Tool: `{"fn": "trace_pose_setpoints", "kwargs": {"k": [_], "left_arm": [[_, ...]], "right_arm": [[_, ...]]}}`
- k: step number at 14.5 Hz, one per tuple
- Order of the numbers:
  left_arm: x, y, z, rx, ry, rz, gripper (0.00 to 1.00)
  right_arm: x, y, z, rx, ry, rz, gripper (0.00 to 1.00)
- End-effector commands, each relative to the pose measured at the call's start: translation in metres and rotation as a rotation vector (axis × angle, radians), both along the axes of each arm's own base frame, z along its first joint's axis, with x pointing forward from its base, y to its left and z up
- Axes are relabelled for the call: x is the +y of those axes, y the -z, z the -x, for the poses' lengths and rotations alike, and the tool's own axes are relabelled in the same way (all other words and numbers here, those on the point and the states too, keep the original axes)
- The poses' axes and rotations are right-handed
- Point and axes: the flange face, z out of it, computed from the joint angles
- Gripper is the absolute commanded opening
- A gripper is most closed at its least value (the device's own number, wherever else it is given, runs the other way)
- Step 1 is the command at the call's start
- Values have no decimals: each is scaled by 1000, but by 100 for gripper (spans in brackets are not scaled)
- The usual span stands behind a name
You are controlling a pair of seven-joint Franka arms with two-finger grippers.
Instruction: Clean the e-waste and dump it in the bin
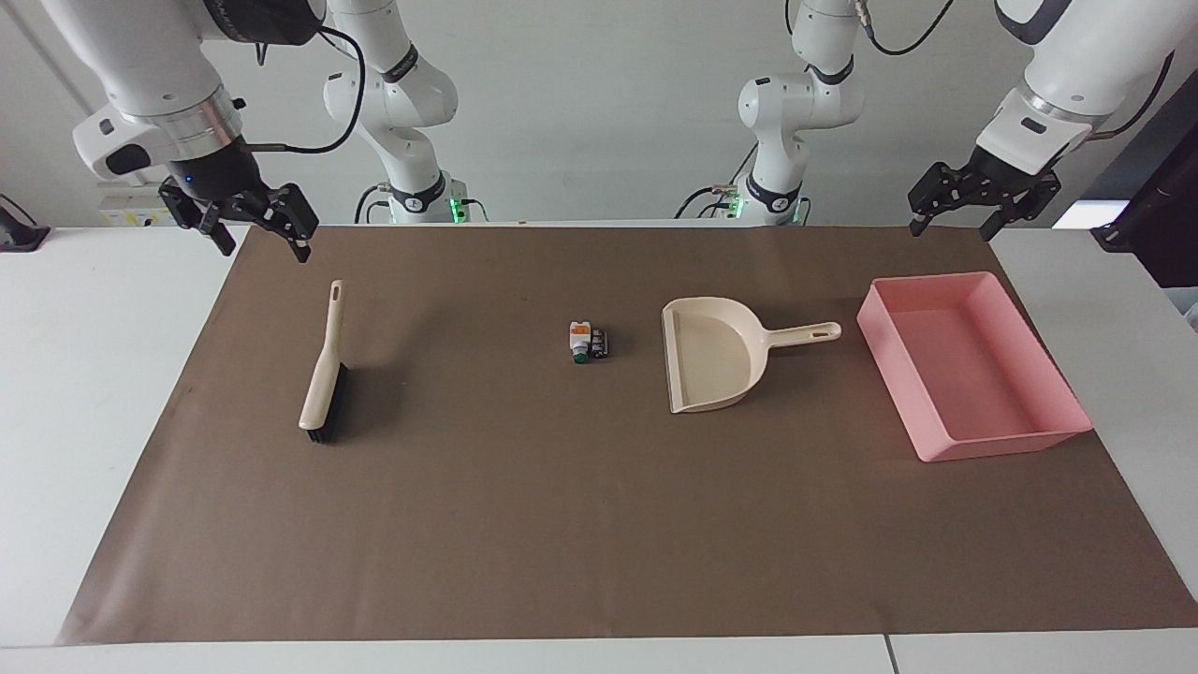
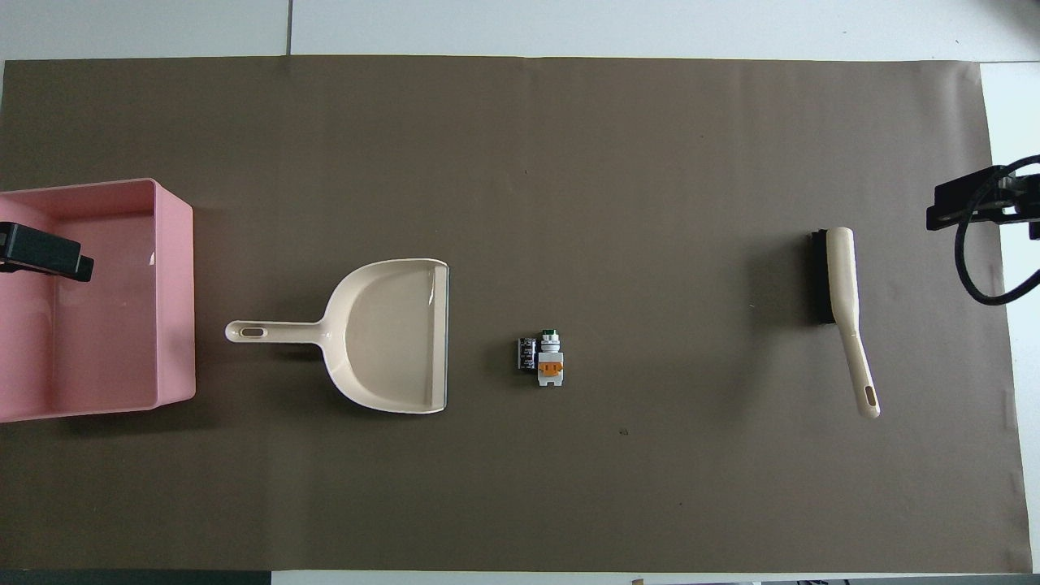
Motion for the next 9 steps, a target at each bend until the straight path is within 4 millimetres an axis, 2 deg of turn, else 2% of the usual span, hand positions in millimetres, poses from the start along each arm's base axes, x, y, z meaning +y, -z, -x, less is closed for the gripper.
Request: {"fn": "trace_pose_setpoints", "kwargs": {"k": [1, 5, 6, 7, 9], "left_arm": [[-1, 1, 9, 20, -7, -13, 100], [0, 4, 8, 11, -12, -13, 100], [1, 2, 4, -15, -11, -11, 100], [3, 0, -2, -58, -10, -8, 100], [2, -2, -6, -90, 0, -5, 99]], "right_arm": [[-2, 5, 2, 6, -9, -4, 99], [-8, 14, 7, 10, -5, -7, 99], [-24, 30, 11, 16, 20, -14, 99], [-32, 54, 26, -8, 27, -17, 99], [-37, 106, 57, -21, -8, -23, 99]]}}
